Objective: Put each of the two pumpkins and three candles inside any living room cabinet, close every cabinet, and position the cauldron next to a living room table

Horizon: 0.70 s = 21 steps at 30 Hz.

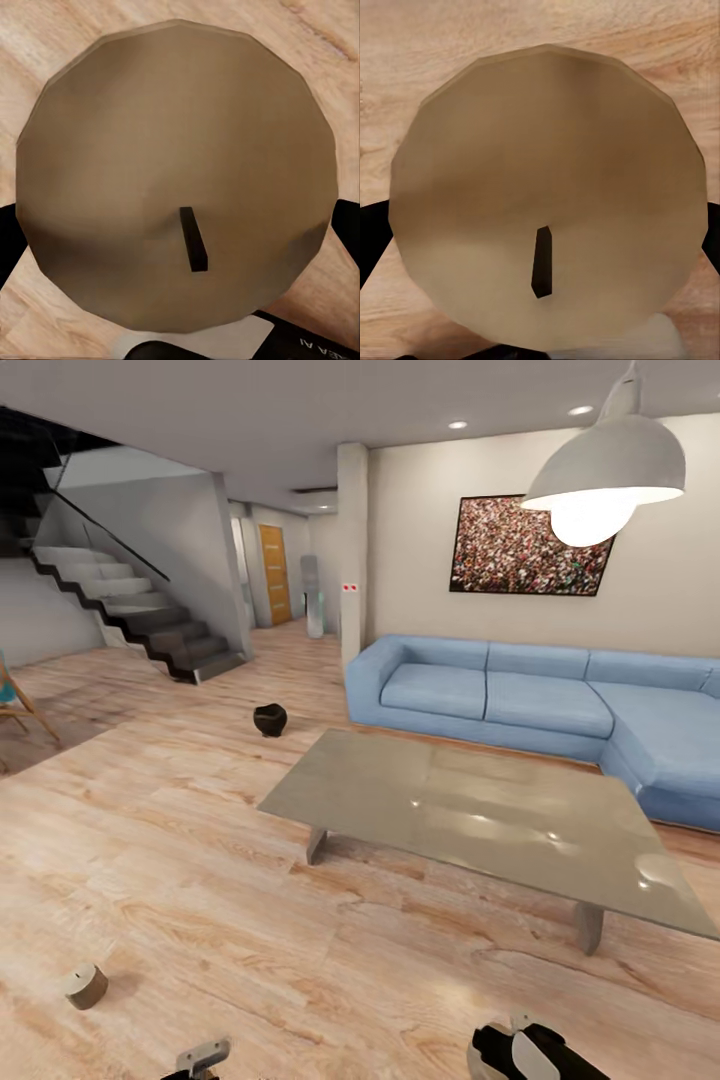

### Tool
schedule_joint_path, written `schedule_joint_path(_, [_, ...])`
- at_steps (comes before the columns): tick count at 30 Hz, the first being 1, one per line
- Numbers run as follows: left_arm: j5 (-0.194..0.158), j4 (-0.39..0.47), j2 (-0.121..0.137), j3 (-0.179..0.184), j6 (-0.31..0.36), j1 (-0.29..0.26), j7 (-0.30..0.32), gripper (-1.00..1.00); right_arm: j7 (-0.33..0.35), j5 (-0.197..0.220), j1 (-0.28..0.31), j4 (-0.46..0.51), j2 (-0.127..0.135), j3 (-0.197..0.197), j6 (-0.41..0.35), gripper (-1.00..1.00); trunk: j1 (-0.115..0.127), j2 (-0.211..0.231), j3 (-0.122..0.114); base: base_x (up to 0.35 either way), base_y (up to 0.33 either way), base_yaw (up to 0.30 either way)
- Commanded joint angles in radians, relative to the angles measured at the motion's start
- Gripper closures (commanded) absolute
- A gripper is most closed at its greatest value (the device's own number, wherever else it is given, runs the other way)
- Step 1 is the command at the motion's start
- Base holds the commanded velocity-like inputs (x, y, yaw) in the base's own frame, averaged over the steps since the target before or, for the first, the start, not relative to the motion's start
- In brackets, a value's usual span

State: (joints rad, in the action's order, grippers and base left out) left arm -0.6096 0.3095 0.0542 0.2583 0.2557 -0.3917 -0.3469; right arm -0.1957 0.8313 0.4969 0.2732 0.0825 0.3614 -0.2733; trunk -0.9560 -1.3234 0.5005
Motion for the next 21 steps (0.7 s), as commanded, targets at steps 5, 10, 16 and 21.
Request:
schedule_joint_path(5, [-0.008, -0.066, -0.014, 0.008, -0.084, 0.000, 0.040, 1.00, -0.004, 0.006, 0.000, -0.001, -0.003, 0.009, -0.002, 1.00, 0.000, -0.001, 0.000, 0.000, 0.000, 0.071])
schedule_joint_path(10, [-0.008, -0.120, -0.019, 0.007, -0.133, 0.000, 0.097, 1.00, -0.002, 0.005, 0.000, -0.001, -0.021, 0.010, 0.024, 1.00, 0.000, -0.001, 0.000, 0.000, 0.000, 0.154])
schedule_joint_path(16, [-0.009, -0.129, -0.021, 0.007, -0.150, 0.001, 0.107, 1.00, -0.001, 0.008, 0.000, -0.002, -0.025, 0.010, 0.058, 1.00, 0.000, -0.001, 0.000, 0.000, 0.000, 0.278])
schedule_joint_path(21, [-0.009, -0.130, -0.022, 0.007, -0.151, 0.001, 0.109, 1.00, -0.001, 0.006, 0.000, -0.001, -0.030, 0.010, 0.062, 1.00, 0.000, -0.001, 0.000, 0.000, 0.000, 0.289])
